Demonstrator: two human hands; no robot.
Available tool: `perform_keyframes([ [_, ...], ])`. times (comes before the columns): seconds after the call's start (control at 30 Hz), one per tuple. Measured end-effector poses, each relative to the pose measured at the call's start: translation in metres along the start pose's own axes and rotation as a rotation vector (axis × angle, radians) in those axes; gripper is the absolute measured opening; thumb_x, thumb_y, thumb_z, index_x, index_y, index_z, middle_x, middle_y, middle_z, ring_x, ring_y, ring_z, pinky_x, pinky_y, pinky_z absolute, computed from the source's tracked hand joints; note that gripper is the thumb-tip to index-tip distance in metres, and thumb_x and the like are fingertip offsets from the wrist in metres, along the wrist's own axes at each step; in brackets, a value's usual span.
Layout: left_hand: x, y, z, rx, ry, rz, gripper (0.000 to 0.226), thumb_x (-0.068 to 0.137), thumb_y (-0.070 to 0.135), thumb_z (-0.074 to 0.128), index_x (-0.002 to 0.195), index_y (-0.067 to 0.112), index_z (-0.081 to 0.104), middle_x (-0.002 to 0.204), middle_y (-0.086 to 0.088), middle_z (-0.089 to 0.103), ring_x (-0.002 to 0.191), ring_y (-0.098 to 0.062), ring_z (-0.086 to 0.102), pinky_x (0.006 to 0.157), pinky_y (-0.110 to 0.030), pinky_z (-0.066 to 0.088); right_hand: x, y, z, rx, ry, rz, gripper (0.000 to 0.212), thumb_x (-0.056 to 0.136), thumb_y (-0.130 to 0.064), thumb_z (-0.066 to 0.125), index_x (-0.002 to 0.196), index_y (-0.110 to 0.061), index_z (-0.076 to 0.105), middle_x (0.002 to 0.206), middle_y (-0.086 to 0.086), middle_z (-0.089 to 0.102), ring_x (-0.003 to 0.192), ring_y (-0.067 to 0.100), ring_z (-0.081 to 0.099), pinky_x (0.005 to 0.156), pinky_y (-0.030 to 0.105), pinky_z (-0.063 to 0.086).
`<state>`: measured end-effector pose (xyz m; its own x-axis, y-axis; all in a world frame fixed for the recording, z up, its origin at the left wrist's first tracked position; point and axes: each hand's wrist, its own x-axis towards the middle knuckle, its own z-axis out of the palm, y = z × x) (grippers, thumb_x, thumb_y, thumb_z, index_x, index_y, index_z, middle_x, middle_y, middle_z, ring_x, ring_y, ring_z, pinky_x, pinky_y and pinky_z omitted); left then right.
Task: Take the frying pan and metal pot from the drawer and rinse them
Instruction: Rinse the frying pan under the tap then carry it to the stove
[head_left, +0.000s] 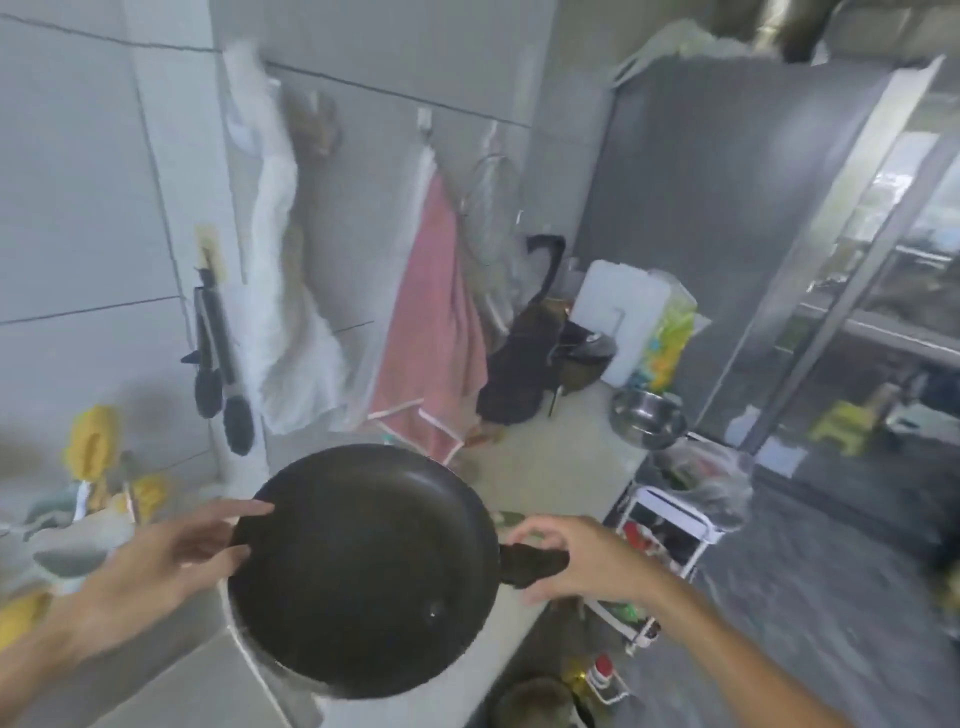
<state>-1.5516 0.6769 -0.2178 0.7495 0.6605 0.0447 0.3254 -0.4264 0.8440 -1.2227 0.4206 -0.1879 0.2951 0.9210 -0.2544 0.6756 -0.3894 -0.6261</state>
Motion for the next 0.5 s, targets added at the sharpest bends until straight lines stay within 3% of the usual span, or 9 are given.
perform_keyframes([
  [0.1, 0.050, 0.058, 0.064, 0.025, -0.071, 0.123, 0.038, 0.069, 0.039, 0.072, 0.103, 0.053, 0.064, 0.088, 0.005, 0.074, 0.081, -0.011, 0.070, 0.082, -0.019, 0.051, -0.065, 0.053, -0.040, -0.056, 0.189, 0.074, 0.048, 0.063, -0.051, 0.078, 0.103, -0.059, 0.054, 0.109, -0.033, 0.061, 0.104, -0.018, 0.052, 0.093, 0.019, 0.045],
  [0.17, 0.084, 0.097, 0.121, 0.044, -0.129, 0.204, 0.050, 0.076, 0.010, 0.074, 0.102, 0.052, 0.065, 0.085, 0.001, 0.074, 0.077, -0.017, 0.070, 0.079, -0.021, 0.053, -0.115, 0.096, -0.065, -0.112, 0.309, 0.129, 0.049, 0.065, -0.054, 0.075, 0.107, -0.064, 0.051, 0.113, -0.030, 0.063, 0.106, -0.011, 0.056, 0.093, 0.021, 0.046],
  [0.2, 0.101, 0.117, 0.152, 0.055, -0.181, 0.238, 0.054, 0.077, 0.005, 0.073, 0.103, 0.052, 0.065, 0.088, 0.001, 0.074, 0.079, -0.019, 0.070, 0.078, -0.023, 0.053, -0.143, 0.118, -0.077, -0.167, 0.366, 0.152, 0.051, 0.068, -0.055, 0.072, 0.112, -0.065, 0.049, 0.115, -0.031, 0.062, 0.106, -0.009, 0.057, 0.091, 0.019, 0.046],
  [0.27, 0.132, 0.159, 0.221, 0.063, -0.278, 0.300, 0.058, 0.076, 0.001, 0.072, 0.104, 0.051, 0.065, 0.095, 0.000, 0.074, 0.084, -0.023, 0.069, 0.076, -0.024, 0.055, -0.202, 0.163, -0.098, -0.284, 0.488, 0.211, 0.055, 0.069, -0.062, 0.063, 0.118, -0.071, 0.038, 0.119, -0.031, 0.060, 0.107, -0.008, 0.057, 0.088, 0.018, 0.046],
  [0.37, 0.167, 0.230, 0.342, 0.075, -0.400, 0.418, 0.059, 0.077, -0.004, 0.069, 0.100, 0.051, 0.068, 0.094, -0.005, 0.072, 0.085, -0.022, 0.068, 0.073, -0.020, 0.051, -0.294, 0.233, -0.125, -0.362, 0.654, 0.335, 0.052, 0.072, -0.063, 0.059, 0.111, -0.080, 0.029, 0.118, -0.033, 0.058, 0.110, -0.009, 0.054, 0.089, 0.018, 0.044],
  [0.5, 0.180, 0.336, 0.493, 0.002, -0.613, 0.521, 0.052, 0.080, 0.000, 0.067, 0.103, 0.046, 0.068, 0.102, 0.002, 0.073, 0.098, -0.011, 0.066, 0.085, -0.015, 0.045, -0.407, 0.306, -0.163, -0.347, 0.821, 0.506, 0.051, 0.075, -0.059, 0.062, 0.119, -0.068, 0.038, 0.118, -0.032, 0.058, 0.112, -0.005, 0.051, 0.081, 0.010, 0.038],
])
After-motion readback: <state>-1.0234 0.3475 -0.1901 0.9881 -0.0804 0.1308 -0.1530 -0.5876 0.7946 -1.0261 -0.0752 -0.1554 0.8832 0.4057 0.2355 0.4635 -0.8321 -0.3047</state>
